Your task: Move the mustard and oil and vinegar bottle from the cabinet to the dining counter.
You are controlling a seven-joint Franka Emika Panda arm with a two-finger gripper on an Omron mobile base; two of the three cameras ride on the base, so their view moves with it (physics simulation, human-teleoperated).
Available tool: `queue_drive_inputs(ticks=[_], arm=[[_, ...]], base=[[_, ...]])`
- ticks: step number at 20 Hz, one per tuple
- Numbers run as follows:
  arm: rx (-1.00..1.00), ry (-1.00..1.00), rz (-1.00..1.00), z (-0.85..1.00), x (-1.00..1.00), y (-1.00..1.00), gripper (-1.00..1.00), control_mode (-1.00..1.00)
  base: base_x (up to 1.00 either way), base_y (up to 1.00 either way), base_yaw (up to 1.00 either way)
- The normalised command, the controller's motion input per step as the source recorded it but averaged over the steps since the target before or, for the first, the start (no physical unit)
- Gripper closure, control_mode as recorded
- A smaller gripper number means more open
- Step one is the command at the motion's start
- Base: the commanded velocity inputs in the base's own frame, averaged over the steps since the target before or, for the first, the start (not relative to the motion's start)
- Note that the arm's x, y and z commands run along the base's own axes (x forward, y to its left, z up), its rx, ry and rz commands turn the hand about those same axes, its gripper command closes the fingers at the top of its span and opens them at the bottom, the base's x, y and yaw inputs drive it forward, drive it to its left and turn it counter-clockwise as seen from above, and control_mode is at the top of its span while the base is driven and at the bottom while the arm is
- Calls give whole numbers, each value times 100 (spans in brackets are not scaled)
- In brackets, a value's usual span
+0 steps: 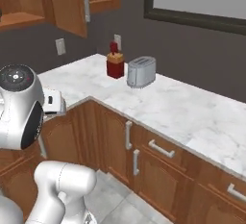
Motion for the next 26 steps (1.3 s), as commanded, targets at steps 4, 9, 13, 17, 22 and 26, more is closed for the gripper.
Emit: queue_drive_inputs(ticks=[4, 9, 13, 17, 22, 26], arm=[[0, 0, 0, 0, 0, 0, -100, 100], [0, 0, 0, 0, 0, 0, -100, 100], [0, 0, 0, 0, 0, 0, -100, 100], [0, 0, 0, 0, 0, 0, -100, 100], [0, 0, 0, 0, 0, 0, -100, 100], [0, 0, 0, 0, 0, 0, -100, 100]], base=[[67, -2, 58], [65, -1, 61], [67, 0, 58], [70, 0, 54], [63, -9, 50], [58, -32, 23]])
